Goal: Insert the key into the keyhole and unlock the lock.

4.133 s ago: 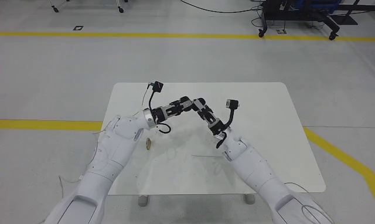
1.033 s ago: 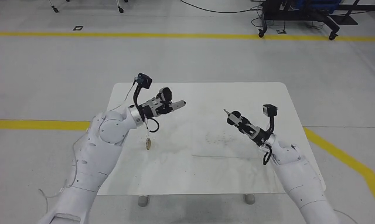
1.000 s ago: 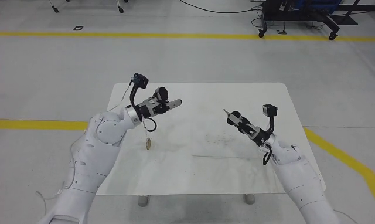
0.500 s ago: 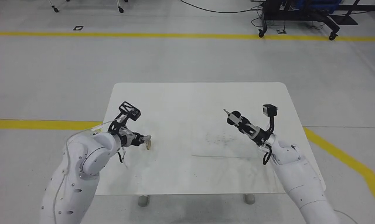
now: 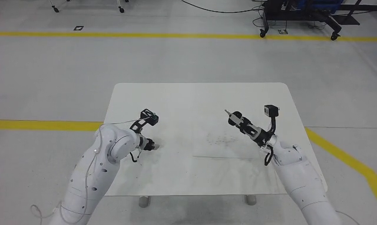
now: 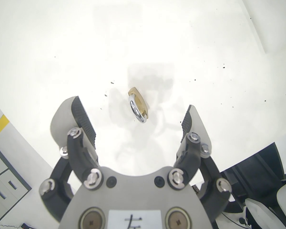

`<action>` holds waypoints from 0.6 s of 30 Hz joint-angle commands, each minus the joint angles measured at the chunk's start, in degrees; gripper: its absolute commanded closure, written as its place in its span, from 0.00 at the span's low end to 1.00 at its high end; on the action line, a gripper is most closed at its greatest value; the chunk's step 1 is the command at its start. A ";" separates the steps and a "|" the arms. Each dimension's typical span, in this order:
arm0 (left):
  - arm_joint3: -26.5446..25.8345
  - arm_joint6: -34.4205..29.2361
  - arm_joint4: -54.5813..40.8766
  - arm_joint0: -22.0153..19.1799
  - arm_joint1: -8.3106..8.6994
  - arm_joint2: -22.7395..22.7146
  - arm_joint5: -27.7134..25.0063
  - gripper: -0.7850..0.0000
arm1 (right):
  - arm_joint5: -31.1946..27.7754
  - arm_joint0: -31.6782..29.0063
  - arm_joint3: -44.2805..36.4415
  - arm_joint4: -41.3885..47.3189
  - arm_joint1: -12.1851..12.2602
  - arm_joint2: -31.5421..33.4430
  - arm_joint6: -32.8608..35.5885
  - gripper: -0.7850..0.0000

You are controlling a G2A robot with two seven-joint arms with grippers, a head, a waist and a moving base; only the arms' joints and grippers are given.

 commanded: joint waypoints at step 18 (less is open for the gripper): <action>0.22 -2.02 0.98 0.39 0.32 1.25 2.85 0.88 | 0.00 0.00 0.00 0.00 0.00 0.00 0.00 1.00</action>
